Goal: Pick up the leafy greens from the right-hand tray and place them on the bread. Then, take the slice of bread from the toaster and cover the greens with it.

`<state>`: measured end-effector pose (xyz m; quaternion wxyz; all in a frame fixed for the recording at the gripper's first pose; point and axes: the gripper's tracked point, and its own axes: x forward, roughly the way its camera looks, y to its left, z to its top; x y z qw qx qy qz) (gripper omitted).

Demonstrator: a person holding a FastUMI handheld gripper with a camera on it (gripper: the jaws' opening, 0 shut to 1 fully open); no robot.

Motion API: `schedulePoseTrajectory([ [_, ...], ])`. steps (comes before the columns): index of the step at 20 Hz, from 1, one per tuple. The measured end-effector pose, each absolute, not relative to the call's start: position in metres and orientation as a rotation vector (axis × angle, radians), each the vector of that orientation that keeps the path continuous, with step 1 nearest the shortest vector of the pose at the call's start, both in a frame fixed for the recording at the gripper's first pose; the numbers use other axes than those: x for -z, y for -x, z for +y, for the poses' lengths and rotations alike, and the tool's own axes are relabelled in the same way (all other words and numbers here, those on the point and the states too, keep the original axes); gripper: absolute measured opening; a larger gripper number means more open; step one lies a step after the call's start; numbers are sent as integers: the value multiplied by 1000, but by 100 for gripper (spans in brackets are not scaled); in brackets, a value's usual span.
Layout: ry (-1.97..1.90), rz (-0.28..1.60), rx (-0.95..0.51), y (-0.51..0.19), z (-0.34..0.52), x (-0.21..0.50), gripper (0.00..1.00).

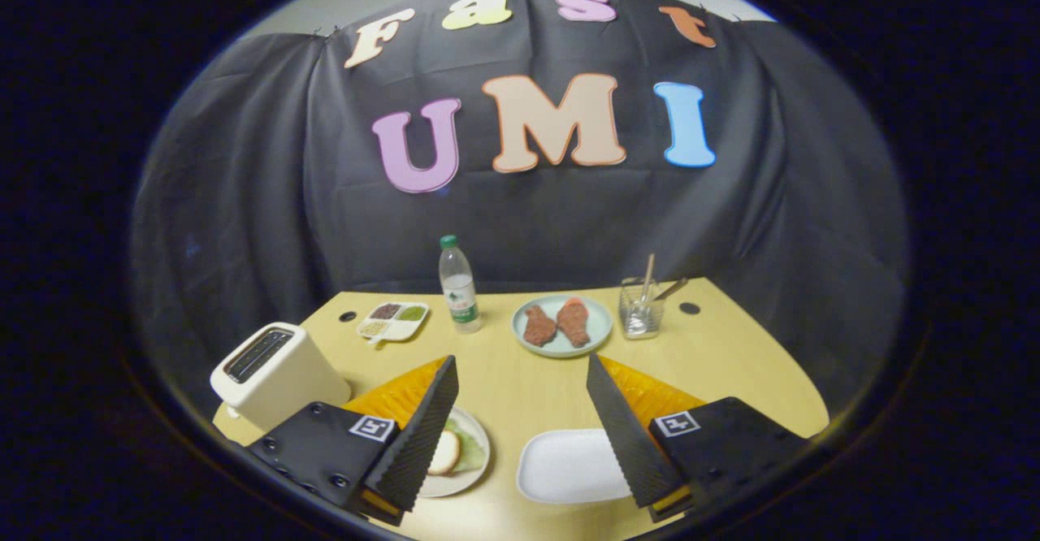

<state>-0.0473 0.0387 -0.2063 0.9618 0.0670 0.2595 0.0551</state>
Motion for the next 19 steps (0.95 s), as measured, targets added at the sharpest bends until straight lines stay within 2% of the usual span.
schedulePoseTrajectory([
  [7, -47, 336, -39, 40, 12, 147, 99],
  [19, -109, 279, 17, 40, -10, 128, 99],
])
